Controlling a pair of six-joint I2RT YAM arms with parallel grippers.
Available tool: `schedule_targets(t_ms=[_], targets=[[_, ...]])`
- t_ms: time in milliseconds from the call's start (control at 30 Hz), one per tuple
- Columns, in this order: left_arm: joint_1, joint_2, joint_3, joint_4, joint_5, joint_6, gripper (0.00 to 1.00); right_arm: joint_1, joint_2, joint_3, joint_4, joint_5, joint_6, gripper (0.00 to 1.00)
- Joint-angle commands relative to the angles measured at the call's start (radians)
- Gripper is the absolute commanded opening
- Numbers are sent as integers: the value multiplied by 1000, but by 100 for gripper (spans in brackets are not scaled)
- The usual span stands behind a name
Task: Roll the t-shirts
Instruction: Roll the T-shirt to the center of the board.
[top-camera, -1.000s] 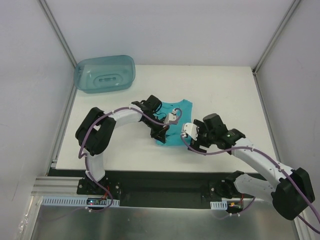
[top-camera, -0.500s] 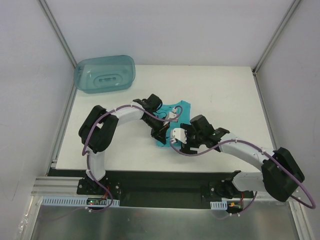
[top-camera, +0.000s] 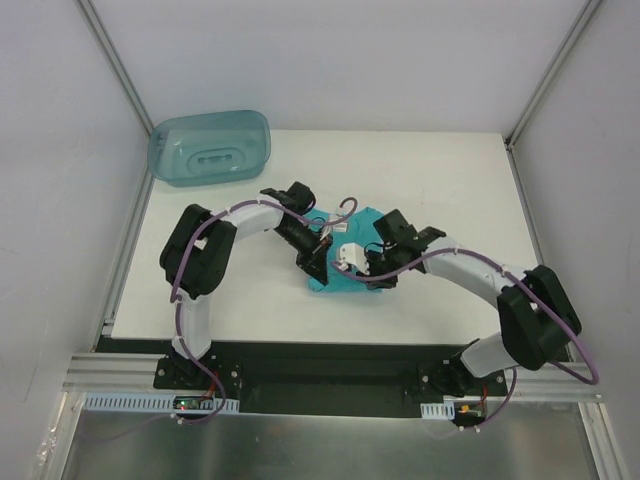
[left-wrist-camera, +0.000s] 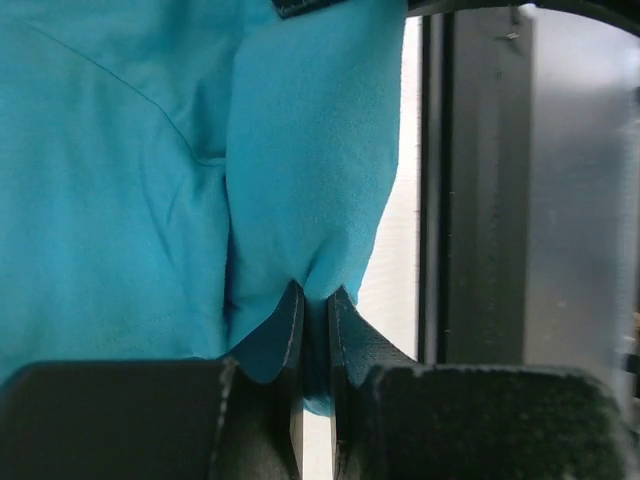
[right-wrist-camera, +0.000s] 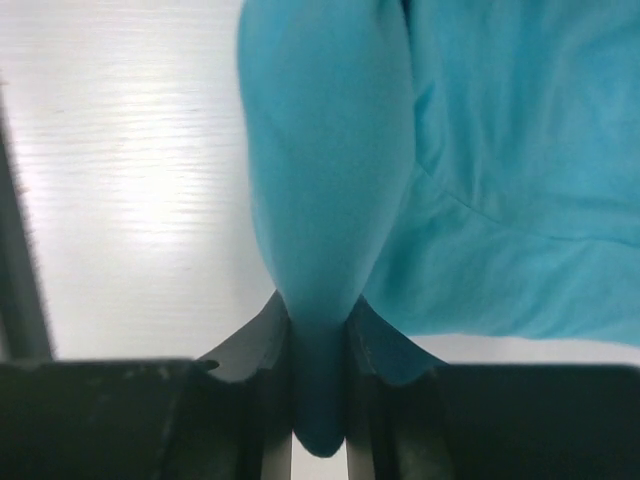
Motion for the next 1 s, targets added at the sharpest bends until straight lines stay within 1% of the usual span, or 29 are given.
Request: schedule_targets(t_ms=[0, 33, 67, 100, 133, 167, 200, 233, 433, 500, 533, 600, 633, 667, 700, 733, 767, 833, 867, 900, 933, 967], targets=[[27, 76, 120, -294, 149, 64, 0, -64, 105, 141, -458, -247, -160, 7], [27, 129, 147, -347, 184, 82, 0, -68, 130, 172, -503, -257, -182, 7], [29, 157, 207, -397, 195, 104, 0, -75, 182, 189, -572, -266, -195, 6], [30, 183, 239, -457, 204, 153, 0, -90, 204, 203, -594, -281, -211, 6], [32, 236, 265, -541, 209, 171, 0, -101, 228, 230, -608, -290, -215, 5], [33, 260, 313, -585, 210, 185, 0, -110, 275, 244, -640, -299, -219, 5], [35, 284, 336, -628, 212, 242, 0, -125, 303, 261, -660, -309, -229, 5], [36, 319, 351, -666, 212, 250, 0, -130, 328, 279, -675, -312, -245, 5], [58, 381, 375, -669, 181, 250, 1, -165, 477, 362, -766, -321, -304, 5], [73, 402, 381, -657, 172, 226, 5, -174, 509, 411, -810, -338, -308, 5], [79, 409, 385, -653, 172, 213, 11, -173, 536, 428, -821, -341, -305, 5], [101, 404, 390, -619, 166, 167, 15, -173, 567, 472, -855, -339, -298, 5], [111, 390, 382, -576, 155, 131, 21, -173, 598, 486, -868, -339, -298, 5], [121, 371, 349, -526, 137, 25, 24, -173, 616, 500, -885, -336, -274, 5], [150, 325, 329, -410, 124, -29, 27, -173, 630, 529, -898, -336, -269, 5], [164, 303, 298, -368, 111, -72, 31, -174, 650, 537, -905, -336, -262, 5], [176, 285, 293, -341, 98, -139, 33, -174, 656, 545, -907, -333, -242, 5], [213, 237, 286, -318, 69, -166, 37, -174, 679, 577, -925, -326, -222, 4], [225, 214, 278, -311, 55, -180, 38, -177, 719, 597, -948, -326, -219, 4], [242, 162, 270, -300, 38, -180, 39, -179, 745, 618, -970, -327, -213, 5], [245, 130, 254, -298, 5, -172, 40, -180, 767, 664, -999, -326, -202, 5], [245, 92, 235, -291, -17, -126, 41, -183, 808, 684, -1010, -321, -185, 5]])
